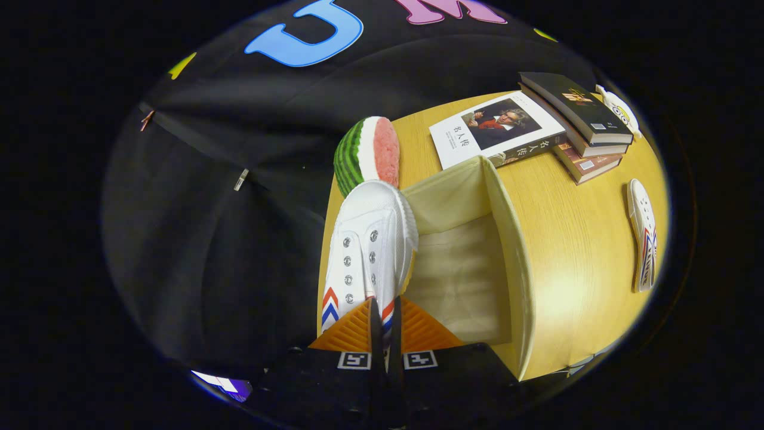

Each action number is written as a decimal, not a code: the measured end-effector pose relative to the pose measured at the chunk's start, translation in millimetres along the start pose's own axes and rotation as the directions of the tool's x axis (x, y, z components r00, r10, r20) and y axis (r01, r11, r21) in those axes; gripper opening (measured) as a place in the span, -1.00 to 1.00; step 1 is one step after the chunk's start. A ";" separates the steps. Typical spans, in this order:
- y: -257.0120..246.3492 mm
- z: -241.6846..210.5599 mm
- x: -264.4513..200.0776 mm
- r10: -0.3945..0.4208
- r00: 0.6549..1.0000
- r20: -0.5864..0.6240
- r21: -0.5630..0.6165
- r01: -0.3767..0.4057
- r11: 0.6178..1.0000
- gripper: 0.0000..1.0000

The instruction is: Open the storage box then place both shoes into the box .Put the left shoe in first, then the right shoe, with the right side of both shoes facing outward in a uniform manner.

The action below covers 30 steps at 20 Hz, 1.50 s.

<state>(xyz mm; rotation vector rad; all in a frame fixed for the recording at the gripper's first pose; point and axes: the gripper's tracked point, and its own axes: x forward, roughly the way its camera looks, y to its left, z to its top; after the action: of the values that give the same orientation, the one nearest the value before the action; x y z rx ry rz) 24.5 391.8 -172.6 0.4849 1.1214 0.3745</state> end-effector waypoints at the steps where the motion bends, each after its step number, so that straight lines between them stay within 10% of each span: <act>1: -0.1 1.1 2.7 -0.001 1.000 -0.003 0.004 0.001 1.000 -0.89; 6: 26.9 -3.4 1.2 0.110 0.993 -0.042 0.027 -0.109 0.994 -0.65; 9: 21.9 17.7 -26.8 0.152 0.988 0.007 -0.033 -0.151 0.988 0.97; 19: -163.8 101.7 -168.0 0.000 0.977 0.211 -0.192 0.042 0.980 0.97; 30: -389.8 93.9 -185.0 -0.209 0.968 0.137 -0.095 0.223 0.970 0.97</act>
<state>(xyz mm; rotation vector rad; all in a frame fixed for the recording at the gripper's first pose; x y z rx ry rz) 55.6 -46.9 -211.8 0.2814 1.0129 0.2103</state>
